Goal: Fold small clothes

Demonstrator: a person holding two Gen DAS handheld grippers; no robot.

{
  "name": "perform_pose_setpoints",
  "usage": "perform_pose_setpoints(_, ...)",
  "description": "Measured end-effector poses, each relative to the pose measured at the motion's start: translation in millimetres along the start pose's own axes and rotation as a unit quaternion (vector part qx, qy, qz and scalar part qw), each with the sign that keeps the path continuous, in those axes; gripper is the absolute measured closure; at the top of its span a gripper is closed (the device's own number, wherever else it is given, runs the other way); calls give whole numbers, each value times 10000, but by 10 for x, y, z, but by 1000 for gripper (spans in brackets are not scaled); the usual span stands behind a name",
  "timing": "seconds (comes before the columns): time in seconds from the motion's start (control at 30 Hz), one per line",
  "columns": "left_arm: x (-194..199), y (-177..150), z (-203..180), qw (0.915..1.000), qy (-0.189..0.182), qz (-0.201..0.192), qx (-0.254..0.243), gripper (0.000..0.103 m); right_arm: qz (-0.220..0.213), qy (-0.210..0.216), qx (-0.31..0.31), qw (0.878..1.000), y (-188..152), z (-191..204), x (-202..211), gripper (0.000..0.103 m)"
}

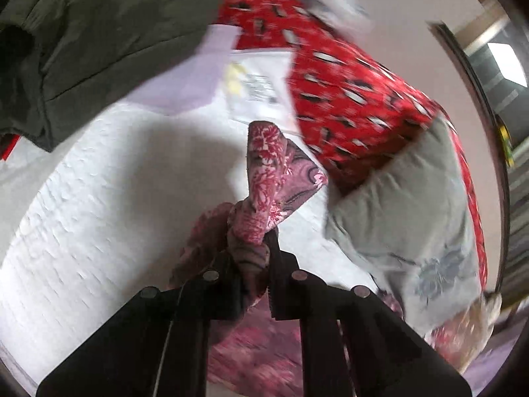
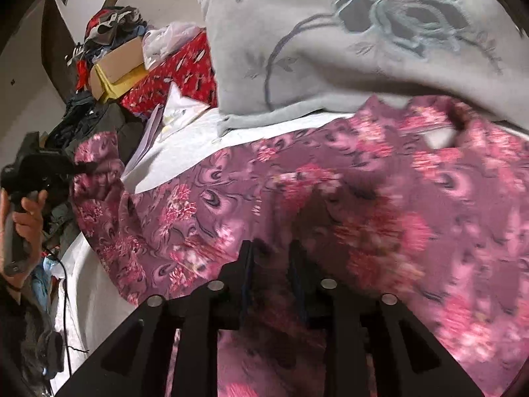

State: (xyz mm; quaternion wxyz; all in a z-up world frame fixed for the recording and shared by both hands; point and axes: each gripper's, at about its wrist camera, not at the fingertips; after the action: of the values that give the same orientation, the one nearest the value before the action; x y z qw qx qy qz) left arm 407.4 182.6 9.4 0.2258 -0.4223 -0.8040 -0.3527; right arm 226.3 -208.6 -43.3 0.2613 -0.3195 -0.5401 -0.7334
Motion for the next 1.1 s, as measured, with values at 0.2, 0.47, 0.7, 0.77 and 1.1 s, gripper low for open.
perform_pose_setpoints(0.2,-126,-357,-646,9984,-242,262,-433,94,-109,-710,-182,9972,-24,-618,324,65)
perform_pose_setpoints(0.47,-371,-1017,-1577,9916,-615,664,-927,94,-110,-321,-1395,9896,-252,-1587,530,66)
perform_pose_setpoints(0.7,-868,-1803,-2019,9799,-522,1368,-1353,92,-347,29,-1480,9884,-401,-1647,529,66)
perform_pose_setpoints(0.77,-1025,-2030,-2055,9750,-327,1548,-1559,86,-422,46,-1436,9887,-436,-1641,542,65)
perform_pose_setpoints(1.1,-646,-2320,-1611,9810,-476,1528,-1095,61,-211,137,-1651,9860,-385,-1701,554,65)
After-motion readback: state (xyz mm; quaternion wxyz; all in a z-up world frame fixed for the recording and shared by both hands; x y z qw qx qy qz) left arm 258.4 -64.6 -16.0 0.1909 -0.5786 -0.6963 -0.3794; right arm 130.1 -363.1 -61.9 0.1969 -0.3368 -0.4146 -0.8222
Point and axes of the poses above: each gripper's, at about its wrist camera, not at the fingertips, and x roughly against the way its jaws point, z to its left, y to its top, and after that the axes turned 9 degrees about -y, right-handed
